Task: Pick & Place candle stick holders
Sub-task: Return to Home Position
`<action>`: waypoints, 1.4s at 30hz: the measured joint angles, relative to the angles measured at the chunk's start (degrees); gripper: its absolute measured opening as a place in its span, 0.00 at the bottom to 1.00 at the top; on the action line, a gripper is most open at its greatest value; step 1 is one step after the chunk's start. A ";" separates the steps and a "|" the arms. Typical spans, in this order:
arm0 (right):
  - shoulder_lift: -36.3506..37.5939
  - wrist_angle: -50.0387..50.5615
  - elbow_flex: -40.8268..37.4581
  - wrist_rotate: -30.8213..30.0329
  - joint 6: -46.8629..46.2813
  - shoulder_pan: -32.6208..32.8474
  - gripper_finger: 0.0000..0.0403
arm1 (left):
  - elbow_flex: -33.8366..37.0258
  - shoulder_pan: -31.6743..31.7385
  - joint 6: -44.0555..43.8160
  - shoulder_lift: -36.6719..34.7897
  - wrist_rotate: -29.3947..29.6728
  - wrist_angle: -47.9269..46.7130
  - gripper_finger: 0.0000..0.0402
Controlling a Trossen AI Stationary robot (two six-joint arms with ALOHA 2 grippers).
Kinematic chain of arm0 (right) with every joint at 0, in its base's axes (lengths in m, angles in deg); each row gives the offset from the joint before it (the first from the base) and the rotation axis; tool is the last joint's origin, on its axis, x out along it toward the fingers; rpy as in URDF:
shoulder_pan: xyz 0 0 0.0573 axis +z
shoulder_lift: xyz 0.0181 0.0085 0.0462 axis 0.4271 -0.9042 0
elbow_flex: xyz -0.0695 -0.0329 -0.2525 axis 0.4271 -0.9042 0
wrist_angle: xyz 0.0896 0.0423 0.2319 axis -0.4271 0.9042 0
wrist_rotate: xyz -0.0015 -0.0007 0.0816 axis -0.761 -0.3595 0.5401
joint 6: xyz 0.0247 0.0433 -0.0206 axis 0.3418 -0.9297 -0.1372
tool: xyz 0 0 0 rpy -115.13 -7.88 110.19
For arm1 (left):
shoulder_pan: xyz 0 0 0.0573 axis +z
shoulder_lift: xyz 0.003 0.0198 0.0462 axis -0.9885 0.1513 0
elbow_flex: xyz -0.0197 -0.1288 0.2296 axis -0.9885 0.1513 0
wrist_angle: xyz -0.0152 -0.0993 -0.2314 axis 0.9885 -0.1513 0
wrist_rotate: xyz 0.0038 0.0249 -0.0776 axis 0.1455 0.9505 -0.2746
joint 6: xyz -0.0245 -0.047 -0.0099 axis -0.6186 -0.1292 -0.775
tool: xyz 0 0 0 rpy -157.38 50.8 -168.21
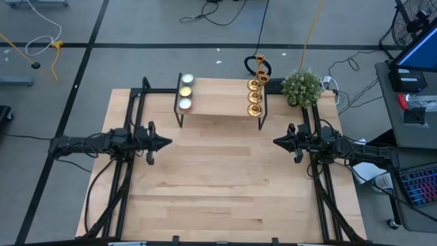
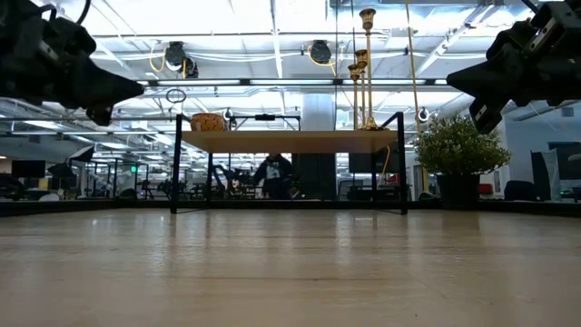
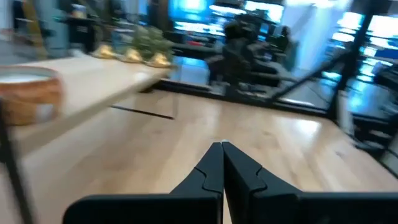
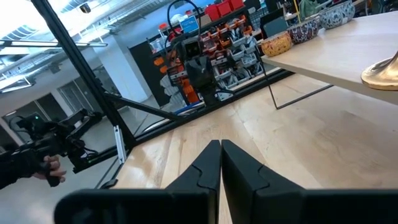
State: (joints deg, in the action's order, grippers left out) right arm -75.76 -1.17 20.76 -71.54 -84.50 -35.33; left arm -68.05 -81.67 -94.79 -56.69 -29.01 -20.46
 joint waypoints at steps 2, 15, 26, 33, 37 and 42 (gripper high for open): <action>0.00 0.00 0.00 0.00 -0.01 0.00 0.02 | 0.00 0.89 1.15 0.02 -4.26 -0.79 0.00; 0.00 0.01 0.00 0.26 6.67 0.02 0.02 | 0.02 5.78 6.75 0.66 -4.32 -1.00 0.04; -0.65 2.28 0.00 -0.89 23.64 0.00 0.01 | 0.09 6.53 6.74 0.66 -4.23 -0.34 0.05; -1.60 2.73 0.02 -1.72 24.06 0.00 0.01 | 0.11 6.53 13.62 0.66 -4.21 -0.36 0.05; -1.60 2.81 0.02 -1.70 24.02 0.00 0.01 | 0.11 6.53 18.10 0.66 -4.21 -0.32 0.05; -1.60 3.01 0.02 -1.59 24.02 0.00 0.01 | 0.11 6.53 17.78 0.66 -4.23 -0.27 0.05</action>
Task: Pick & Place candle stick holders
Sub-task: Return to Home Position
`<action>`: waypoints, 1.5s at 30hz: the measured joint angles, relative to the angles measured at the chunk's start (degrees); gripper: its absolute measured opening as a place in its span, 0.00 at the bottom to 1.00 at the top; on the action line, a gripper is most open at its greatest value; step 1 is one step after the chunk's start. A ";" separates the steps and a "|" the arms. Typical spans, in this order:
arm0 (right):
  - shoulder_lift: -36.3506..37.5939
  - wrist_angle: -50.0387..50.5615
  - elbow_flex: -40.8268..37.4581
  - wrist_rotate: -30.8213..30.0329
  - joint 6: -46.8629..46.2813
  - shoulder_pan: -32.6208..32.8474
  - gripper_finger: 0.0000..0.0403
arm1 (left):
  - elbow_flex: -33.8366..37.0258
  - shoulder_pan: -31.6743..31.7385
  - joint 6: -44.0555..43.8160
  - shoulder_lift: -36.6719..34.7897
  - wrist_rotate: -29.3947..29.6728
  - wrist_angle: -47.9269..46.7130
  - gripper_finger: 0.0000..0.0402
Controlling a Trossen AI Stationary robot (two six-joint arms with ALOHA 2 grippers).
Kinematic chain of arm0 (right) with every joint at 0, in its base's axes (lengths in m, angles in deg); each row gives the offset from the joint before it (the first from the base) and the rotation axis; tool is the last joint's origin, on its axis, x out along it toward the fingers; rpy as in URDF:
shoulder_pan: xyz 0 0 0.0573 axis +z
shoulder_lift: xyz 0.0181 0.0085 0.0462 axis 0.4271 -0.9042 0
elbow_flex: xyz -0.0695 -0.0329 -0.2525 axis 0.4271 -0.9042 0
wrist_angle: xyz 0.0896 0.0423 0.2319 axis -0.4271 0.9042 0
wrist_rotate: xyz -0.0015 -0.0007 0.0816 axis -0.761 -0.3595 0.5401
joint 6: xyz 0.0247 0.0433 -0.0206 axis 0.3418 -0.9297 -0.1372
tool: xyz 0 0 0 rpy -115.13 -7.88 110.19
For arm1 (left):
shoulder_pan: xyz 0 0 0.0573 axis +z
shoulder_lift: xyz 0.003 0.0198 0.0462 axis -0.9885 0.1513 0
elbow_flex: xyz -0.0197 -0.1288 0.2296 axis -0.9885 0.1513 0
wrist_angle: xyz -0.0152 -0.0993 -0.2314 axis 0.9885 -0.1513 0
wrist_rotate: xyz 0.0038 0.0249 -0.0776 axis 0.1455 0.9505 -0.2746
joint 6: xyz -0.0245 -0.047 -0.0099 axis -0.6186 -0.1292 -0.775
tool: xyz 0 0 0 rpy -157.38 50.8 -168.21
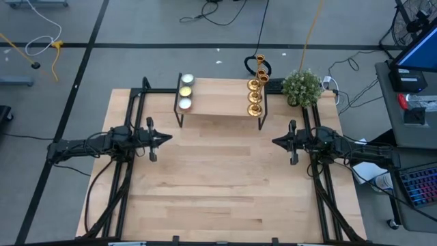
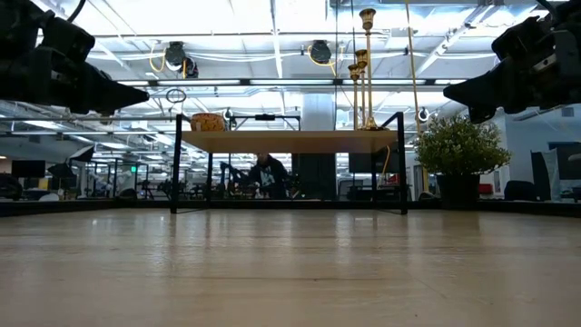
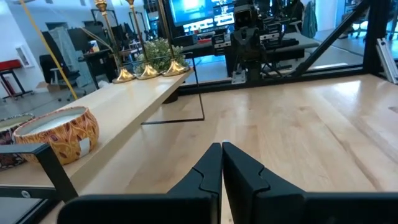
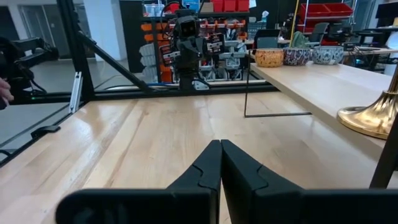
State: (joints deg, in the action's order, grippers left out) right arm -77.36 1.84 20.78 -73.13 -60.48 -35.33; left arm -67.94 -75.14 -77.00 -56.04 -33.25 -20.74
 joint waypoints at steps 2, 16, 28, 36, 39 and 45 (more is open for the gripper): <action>0.00 0.02 0.00 0.02 0.00 0.00 0.01 | 0.00 0.00 -0.06 0.00 -0.02 0.02 0.05; 0.00 0.02 0.00 0.02 0.00 0.00 0.01 | 0.00 0.00 0.15 0.00 -0.04 0.07 0.05; 0.00 0.02 0.00 0.02 0.00 0.00 0.02 | 0.01 0.00 0.16 0.00 -0.07 0.09 0.05; 0.00 0.02 0.00 0.02 0.00 0.00 0.02 | 0.02 0.00 0.16 0.00 -0.09 0.10 0.05; 0.00 0.01 0.00 0.02 0.00 0.00 0.02 | 0.02 0.00 0.16 0.00 -0.11 0.10 0.05; 0.00 0.01 0.00 0.02 0.00 0.00 0.02 | 0.02 0.00 0.16 0.00 -0.11 0.11 0.05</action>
